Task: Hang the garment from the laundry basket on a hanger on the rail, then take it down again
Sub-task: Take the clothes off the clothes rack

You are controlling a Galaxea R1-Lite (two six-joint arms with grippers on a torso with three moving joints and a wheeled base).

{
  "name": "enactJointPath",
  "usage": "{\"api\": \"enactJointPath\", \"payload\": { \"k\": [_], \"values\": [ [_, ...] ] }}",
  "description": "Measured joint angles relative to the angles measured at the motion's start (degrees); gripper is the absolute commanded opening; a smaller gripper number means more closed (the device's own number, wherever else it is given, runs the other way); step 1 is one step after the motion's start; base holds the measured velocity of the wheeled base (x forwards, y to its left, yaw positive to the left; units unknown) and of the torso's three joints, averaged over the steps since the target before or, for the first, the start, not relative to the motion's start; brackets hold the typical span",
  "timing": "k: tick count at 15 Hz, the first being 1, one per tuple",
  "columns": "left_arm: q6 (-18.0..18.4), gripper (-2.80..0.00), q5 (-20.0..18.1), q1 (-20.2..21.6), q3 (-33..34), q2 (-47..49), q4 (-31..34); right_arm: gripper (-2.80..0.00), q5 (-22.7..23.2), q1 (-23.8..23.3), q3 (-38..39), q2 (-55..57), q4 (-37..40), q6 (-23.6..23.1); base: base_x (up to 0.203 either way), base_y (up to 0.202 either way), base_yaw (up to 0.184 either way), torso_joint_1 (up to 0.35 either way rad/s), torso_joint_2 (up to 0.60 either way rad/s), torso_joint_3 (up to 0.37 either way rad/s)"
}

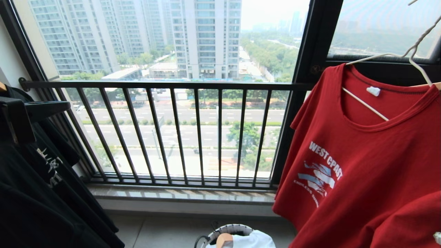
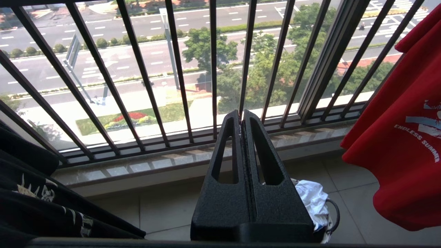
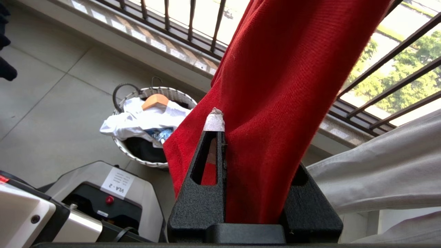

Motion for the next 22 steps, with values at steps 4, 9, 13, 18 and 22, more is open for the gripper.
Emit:
{"api": "enactJointPath", "payload": {
  "k": [4,9,13,18,22],
  "values": [
    [0.09,-2.80,-0.08,0.00,-0.13,-0.05,0.04,0.00,-0.04,0.00,-0.46,-1.11,-0.09,-0.29,0.000,0.000,0.000,0.000,0.00,0.000],
    [0.06,-2.80,-4.11,-0.30,-0.27,-0.73,0.55,0.00,3.40,0.02,-1.53,-7.77,-0.30,-0.12,0.000,0.000,0.000,0.000,0.00,0.000],
    [-0.01,-2.80,-5.08,-6.18,3.17,-2.07,0.88,0.00,4.77,0.02,-6.38,-15.77,5.00,0.10,0.000,0.000,0.000,0.000,0.00,0.000],
    [-0.07,-2.80,-4.71,-10.14,7.59,-3.69,0.85,0.00,3.93,0.00,-15.47,-19.39,7.78,3.30,0.000,0.000,0.000,0.000,0.00,0.000],
    [-0.02,-2.80,-4.82,-10.26,11.78,-8.57,0.88,-2.80,3.80,0.00,-17.62,-19.88,7.80,3.45,0.000,0.000,0.000,0.000,0.00,0.000]
  ]
}}
